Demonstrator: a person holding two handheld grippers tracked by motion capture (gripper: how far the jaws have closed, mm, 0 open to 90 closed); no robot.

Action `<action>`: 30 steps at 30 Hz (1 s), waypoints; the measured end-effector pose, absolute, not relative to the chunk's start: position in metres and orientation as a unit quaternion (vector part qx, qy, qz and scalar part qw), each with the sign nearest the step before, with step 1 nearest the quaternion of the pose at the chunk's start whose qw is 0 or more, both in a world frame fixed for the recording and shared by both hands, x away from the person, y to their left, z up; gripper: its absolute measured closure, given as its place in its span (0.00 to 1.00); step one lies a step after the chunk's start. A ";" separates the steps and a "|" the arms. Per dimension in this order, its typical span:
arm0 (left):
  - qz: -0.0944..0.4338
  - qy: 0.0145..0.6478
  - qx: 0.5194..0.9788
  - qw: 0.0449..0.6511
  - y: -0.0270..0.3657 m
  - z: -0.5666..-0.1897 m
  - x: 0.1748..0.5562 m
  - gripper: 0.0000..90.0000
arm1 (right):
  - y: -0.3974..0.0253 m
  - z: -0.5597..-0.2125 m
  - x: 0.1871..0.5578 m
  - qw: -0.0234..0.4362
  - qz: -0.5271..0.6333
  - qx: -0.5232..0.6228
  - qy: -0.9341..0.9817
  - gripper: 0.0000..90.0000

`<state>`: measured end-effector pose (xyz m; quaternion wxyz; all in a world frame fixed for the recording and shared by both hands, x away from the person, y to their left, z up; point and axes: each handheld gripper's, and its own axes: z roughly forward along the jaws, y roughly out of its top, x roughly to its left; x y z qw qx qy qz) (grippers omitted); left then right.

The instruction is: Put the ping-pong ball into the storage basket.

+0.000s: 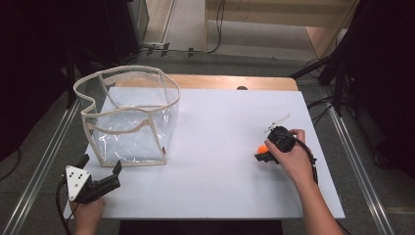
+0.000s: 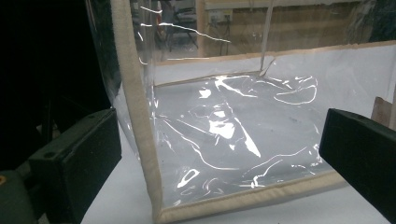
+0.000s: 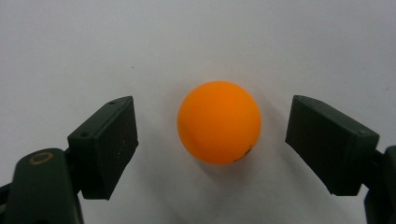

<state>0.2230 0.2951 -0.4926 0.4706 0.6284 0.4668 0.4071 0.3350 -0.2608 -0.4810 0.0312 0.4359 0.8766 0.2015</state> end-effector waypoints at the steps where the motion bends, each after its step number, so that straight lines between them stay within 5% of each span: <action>1: 0.407 0.467 0.629 0.470 0.295 -0.493 0.223 0.00 | -0.260 -0.482 0.336 0.027 0.201 0.435 0.877 0.17; 30: 0.409 0.464 0.631 0.468 0.294 -0.493 0.223 0.00 | -0.255 -0.483 0.343 0.016 0.177 0.437 0.882 0.53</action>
